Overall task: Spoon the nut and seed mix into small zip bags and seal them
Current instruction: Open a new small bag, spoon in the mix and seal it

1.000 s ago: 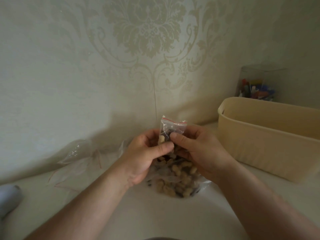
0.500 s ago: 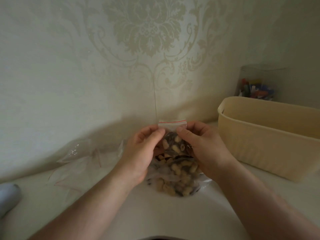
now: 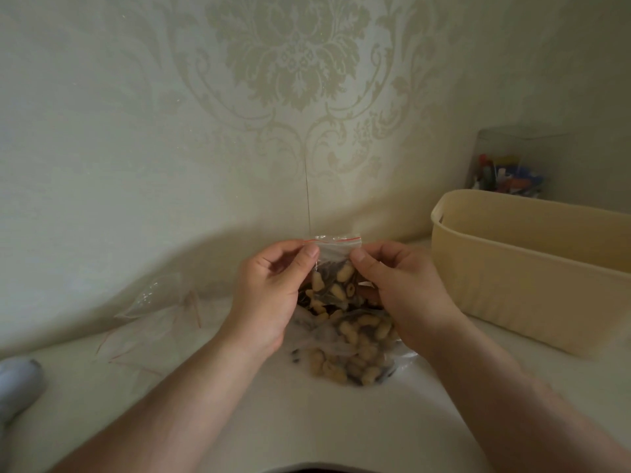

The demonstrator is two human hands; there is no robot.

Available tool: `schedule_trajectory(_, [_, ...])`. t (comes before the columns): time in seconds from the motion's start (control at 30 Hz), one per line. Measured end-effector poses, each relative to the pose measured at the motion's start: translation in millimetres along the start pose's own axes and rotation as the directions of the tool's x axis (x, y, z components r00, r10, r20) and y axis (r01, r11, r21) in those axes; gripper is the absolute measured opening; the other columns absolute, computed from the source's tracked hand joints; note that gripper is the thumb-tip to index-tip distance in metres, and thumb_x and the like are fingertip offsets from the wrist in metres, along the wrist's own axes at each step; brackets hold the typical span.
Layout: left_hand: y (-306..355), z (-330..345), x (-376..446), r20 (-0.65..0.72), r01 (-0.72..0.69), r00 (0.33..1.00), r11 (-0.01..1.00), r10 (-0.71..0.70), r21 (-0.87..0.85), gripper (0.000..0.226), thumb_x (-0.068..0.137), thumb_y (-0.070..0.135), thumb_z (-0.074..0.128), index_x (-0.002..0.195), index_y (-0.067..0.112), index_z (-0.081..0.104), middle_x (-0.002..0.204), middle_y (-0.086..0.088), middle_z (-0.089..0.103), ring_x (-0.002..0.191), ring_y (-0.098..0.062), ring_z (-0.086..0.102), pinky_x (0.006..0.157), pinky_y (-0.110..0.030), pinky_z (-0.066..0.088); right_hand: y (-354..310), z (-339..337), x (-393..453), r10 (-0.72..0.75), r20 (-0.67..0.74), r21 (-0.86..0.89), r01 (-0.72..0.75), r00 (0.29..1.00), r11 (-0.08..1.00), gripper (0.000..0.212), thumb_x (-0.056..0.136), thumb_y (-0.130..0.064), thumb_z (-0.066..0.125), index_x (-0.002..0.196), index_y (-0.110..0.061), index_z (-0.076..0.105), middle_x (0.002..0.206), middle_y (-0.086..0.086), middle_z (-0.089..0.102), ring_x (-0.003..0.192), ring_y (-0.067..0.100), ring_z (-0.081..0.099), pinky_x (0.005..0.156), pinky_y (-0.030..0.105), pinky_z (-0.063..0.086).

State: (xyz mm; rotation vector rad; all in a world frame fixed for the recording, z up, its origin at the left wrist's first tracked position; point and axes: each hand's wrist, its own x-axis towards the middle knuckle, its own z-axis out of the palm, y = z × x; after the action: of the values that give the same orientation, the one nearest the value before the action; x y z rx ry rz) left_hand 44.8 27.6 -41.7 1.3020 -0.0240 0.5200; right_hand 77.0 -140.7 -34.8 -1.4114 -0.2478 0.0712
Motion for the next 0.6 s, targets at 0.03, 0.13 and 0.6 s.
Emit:
schedule_trajectory(0.03, [-0.1, -0.2, 0.0, 0.007, 0.005, 1.000, 1.000, -0.005, -0.001, 0.006, 0.082, 0.015, 0.079, 0.084, 0.020, 0.083, 0.083, -0.003, 0.079, 0.079, -0.010, 0.072, 0.076, -0.021, 0.057, -0.6, -0.4, -0.1, -0.004, 0.006, 0.005, 0.004, 1.000, 1.000, 0.015, 0.099, -0.019, 0.070, 0.093, -0.008, 0.078, 0.090, 0.019, 0.077, 0.077, 0.027, 0.071, 0.080, 0.046, 0.061])
schedule_trajectory(0.13, [2.4, 0.5, -2.6, 0.032, 0.013, 0.999, 1.000, -0.013, -0.012, 0.010, 0.076, 0.020, 0.080, 0.085, 0.023, 0.085, 0.087, -0.004, 0.080, 0.083, -0.012, 0.074, 0.079, -0.021, 0.058, -3.4, -2.8, -1.3, -0.027, 0.029, 0.023, 0.027, 0.999, 0.999, 0.011, 0.097, -0.019, 0.072, 0.103, -0.012, 0.079, 0.090, 0.015, 0.078, 0.079, 0.025, 0.072, 0.076, 0.043, 0.062])
schedule_trajectory(0.6, [0.2, -1.4, -0.3, -0.012, 0.071, 0.997, 0.996, -0.071, 0.058, 0.009, 0.093, 0.007, 0.074, 0.096, 0.013, 0.080, 0.086, -0.005, 0.079, 0.083, -0.013, 0.073, 0.078, -0.022, 0.058, -1.9, -3.4, 0.6, -0.103, -0.023, -0.071, 0.101, 0.994, 0.992, 0.008, 0.094, -0.022, 0.077, 0.087, -0.022, 0.078, 0.091, 0.022, 0.074, 0.076, 0.029, 0.065, 0.077, 0.054, 0.059])
